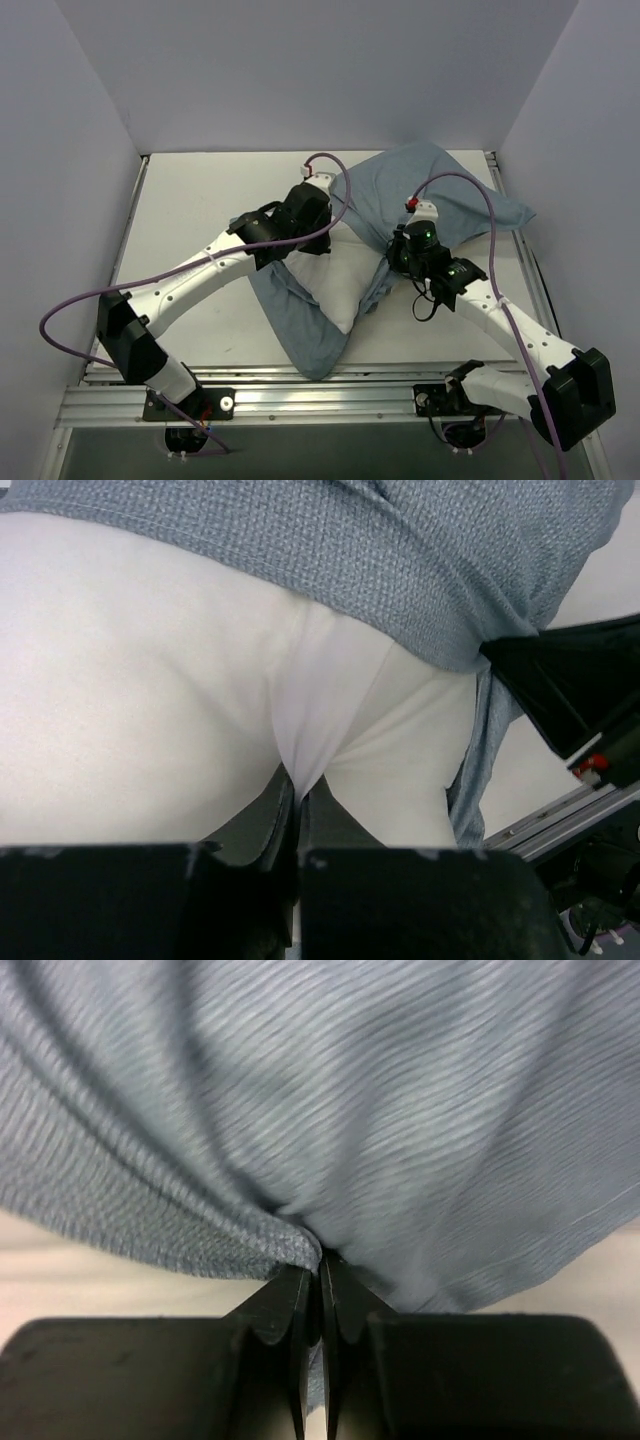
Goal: Remove the pillowcase from the pillow
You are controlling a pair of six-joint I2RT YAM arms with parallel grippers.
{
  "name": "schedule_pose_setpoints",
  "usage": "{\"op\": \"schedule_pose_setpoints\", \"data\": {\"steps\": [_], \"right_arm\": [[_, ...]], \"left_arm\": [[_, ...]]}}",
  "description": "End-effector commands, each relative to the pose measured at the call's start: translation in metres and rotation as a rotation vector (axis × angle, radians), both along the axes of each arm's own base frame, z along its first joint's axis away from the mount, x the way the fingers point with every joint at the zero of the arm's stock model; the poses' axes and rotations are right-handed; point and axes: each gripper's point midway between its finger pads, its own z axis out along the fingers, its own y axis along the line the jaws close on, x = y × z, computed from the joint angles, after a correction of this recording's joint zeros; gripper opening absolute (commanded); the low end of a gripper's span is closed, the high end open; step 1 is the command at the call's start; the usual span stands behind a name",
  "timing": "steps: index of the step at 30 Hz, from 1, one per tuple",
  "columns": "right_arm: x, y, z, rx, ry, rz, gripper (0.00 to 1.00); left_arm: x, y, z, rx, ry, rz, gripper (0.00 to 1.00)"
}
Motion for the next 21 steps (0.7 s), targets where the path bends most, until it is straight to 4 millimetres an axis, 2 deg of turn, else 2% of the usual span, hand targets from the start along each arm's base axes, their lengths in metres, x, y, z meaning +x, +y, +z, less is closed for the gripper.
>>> {"op": "schedule_pose_setpoints", "data": {"steps": [1, 2, 3, 5, 6, 7, 8, 10, 11, 13, 14, 16, 17, 18, 20, 21], "right_arm": [[0.022, -0.041, -0.008, -0.074, 0.018, -0.183, 0.00], [0.030, -0.044, -0.004, -0.058, 0.007, -0.209, 0.00], [0.038, -0.057, -0.009, -0.055, 0.023, -0.263, 0.00], [0.052, -0.071, -0.005, -0.043, 0.010, -0.324, 0.00], [0.060, -0.089, -0.008, -0.042, 0.017, -0.386, 0.00], [0.065, -0.099, -0.006, -0.033, 0.009, -0.420, 0.00], [0.072, -0.107, -0.005, -0.027, 0.010, -0.452, 0.00], [0.081, -0.130, 0.001, -0.004, -0.004, -0.536, 0.00], [0.084, -0.136, 0.002, 0.005, -0.007, -0.560, 0.00], [0.092, -0.148, 0.009, 0.014, -0.028, -0.608, 0.00], [0.094, -0.151, 0.009, 0.017, -0.030, -0.625, 0.00], [0.100, -0.156, 0.010, 0.019, -0.027, -0.640, 0.00], [0.101, -0.156, 0.011, 0.022, -0.027, -0.635, 0.00], [0.103, -0.152, 0.011, 0.026, -0.024, -0.612, 0.00], [0.107, -0.130, 0.015, 0.079, -0.038, -0.506, 0.00], [0.106, -0.121, 0.022, 0.087, -0.057, -0.453, 0.00]], "left_arm": [[0.009, 0.036, 0.083, -0.100, -0.113, 0.043, 0.02], [0.006, 0.045, 0.095, -0.118, -0.128, 0.043, 0.02], [0.003, 0.051, 0.100, -0.122, -0.125, 0.043, 0.02], [0.000, 0.067, 0.107, -0.135, -0.122, 0.056, 0.02], [-0.006, 0.078, 0.110, -0.137, -0.117, 0.063, 0.02], [-0.004, 0.089, 0.111, -0.145, -0.113, 0.083, 0.02], [-0.012, 0.100, 0.116, -0.150, -0.118, 0.093, 0.02], [-0.012, 0.119, 0.109, -0.140, -0.108, 0.130, 0.02], [-0.019, 0.126, 0.114, -0.154, -0.114, 0.129, 0.02], [-0.026, 0.135, 0.108, -0.151, -0.093, 0.132, 0.02], [-0.031, 0.142, 0.105, -0.154, -0.087, 0.141, 0.02], [-0.041, 0.144, 0.096, -0.159, -0.064, 0.130, 0.02], [-0.048, 0.146, 0.084, -0.163, -0.035, 0.133, 0.02], [-0.053, 0.142, 0.077, -0.176, -0.008, 0.114, 0.02], [-0.066, 0.134, 0.061, -0.210, 0.056, 0.079, 0.02], [-0.072, 0.129, 0.037, -0.206, 0.104, 0.061, 0.02]]}}
